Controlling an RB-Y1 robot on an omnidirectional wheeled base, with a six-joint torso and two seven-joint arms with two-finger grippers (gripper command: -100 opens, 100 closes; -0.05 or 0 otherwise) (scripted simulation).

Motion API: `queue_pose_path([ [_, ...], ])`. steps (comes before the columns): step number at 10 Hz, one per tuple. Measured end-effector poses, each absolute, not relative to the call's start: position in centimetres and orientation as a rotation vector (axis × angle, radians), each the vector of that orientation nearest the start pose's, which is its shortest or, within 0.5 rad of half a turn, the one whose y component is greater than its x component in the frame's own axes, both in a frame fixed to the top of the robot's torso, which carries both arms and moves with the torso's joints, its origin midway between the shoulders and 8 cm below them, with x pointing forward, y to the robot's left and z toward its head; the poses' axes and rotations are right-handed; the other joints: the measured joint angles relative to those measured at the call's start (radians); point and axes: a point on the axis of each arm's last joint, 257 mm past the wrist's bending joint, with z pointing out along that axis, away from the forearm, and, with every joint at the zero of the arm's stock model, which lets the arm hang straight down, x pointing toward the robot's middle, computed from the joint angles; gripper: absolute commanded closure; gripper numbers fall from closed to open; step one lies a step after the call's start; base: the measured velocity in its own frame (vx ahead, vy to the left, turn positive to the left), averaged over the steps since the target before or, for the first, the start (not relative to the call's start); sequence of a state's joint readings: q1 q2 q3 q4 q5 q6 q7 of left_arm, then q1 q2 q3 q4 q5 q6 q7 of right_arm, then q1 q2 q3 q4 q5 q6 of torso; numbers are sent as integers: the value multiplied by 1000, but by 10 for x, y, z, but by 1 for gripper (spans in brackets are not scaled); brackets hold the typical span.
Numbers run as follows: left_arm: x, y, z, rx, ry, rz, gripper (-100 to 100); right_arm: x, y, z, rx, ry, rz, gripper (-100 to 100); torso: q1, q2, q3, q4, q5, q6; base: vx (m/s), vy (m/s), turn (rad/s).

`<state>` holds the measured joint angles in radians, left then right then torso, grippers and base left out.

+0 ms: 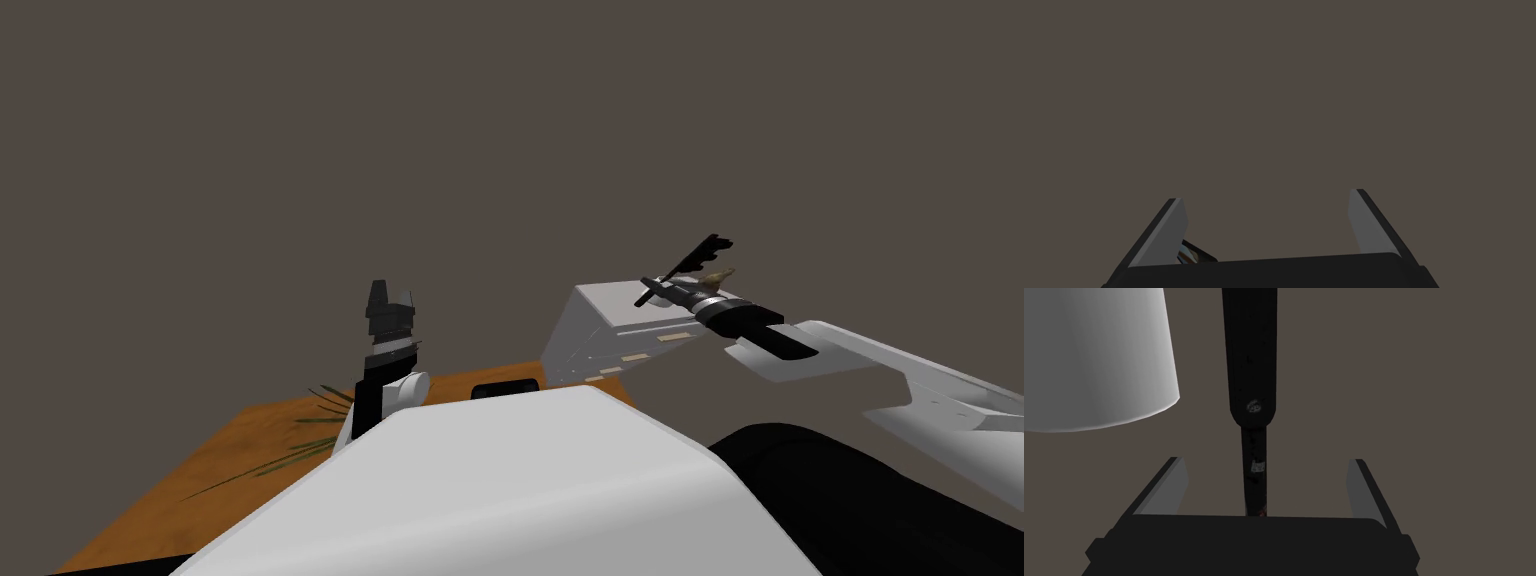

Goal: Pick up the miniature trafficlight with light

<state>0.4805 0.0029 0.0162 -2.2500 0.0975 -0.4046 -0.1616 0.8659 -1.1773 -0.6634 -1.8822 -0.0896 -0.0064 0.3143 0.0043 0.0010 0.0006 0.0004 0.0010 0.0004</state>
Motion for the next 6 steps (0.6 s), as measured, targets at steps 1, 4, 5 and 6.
queue_pose_path([
  [1,364,297,-1,-737,677,-1183,0,374,-615,-20,162,1651,-184,-100,-1,0,0,0,0,0,2,71,99],
  [4,364,297,-1,-737,677,-1183,0,361,-643,-8,180,1628,-203,-100,1,1,0,0,0,0,-5,68,65],
  [5,364,297,-1,-737,677,-1183,0,358,-651,-5,186,1620,-208,-100,0,1,1,0,0,0,3,67,111],
  [6,364,297,-1,-737,677,-1183,0,353,-660,-3,192,1608,-214,-100,0,0,0,0,0,0,11,57,44],
])
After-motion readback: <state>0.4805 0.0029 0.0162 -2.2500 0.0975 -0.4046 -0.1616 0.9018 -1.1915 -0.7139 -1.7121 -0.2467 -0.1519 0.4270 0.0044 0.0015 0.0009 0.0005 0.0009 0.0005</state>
